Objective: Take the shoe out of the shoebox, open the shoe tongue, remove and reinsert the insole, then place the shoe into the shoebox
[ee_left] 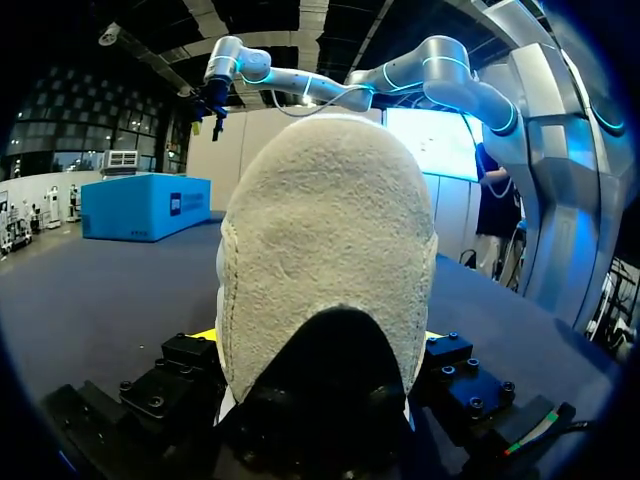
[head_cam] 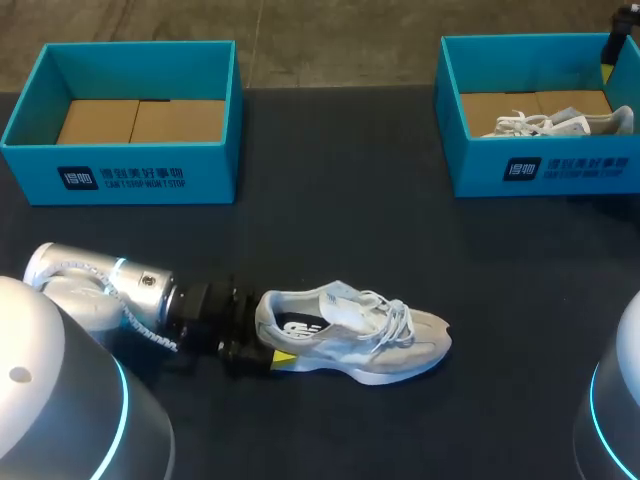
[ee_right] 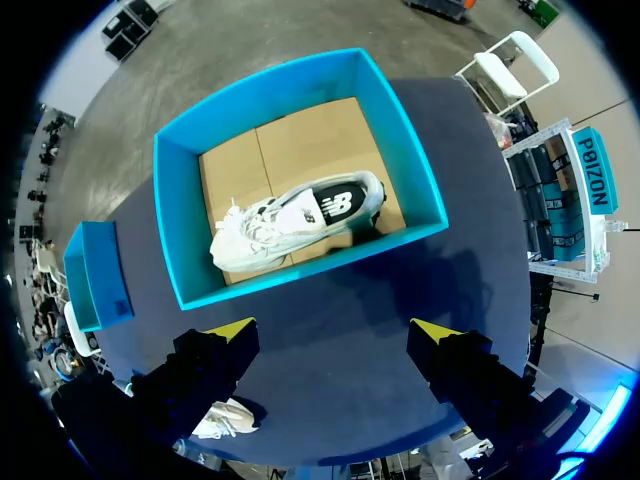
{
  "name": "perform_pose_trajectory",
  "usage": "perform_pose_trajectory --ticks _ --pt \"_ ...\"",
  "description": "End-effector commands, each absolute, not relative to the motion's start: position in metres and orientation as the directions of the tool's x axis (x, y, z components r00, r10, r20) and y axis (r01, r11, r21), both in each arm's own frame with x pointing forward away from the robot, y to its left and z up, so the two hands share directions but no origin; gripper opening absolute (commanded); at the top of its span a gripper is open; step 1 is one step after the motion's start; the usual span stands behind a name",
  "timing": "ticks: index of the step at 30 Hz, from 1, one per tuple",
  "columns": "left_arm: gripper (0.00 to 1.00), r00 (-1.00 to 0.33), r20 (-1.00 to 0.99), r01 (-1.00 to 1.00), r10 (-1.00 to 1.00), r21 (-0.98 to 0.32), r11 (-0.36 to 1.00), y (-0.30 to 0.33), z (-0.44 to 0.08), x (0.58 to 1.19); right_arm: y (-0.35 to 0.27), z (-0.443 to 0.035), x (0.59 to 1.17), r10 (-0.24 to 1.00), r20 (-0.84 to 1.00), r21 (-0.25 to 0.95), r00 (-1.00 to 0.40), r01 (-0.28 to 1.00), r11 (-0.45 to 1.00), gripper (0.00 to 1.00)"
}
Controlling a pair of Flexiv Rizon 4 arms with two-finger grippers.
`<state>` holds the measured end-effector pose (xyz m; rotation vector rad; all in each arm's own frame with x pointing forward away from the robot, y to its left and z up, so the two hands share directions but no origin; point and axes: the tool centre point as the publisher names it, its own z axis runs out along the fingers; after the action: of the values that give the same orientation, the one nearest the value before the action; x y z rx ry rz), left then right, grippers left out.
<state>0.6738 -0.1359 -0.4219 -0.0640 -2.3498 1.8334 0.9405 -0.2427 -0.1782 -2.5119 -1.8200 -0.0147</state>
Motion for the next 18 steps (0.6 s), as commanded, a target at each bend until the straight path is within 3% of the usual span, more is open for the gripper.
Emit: perform_pose_trajectory --ticks 1,18 --pt "0.00 -0.986 0.102 -0.066 0.133 -0.966 0.250 -0.1347 -0.4244 0.6755 -0.2424 -0.1781 0.9405 0.949 0.030 -0.026 0.313 0.950 -0.312 1.00" --pt "0.00 -0.986 0.102 -0.066 0.133 -0.966 0.250 -0.1347 -0.4244 0.6755 -0.2374 -0.1729 0.9430 0.951 0.019 -0.027 0.309 0.951 -0.309 1.00"
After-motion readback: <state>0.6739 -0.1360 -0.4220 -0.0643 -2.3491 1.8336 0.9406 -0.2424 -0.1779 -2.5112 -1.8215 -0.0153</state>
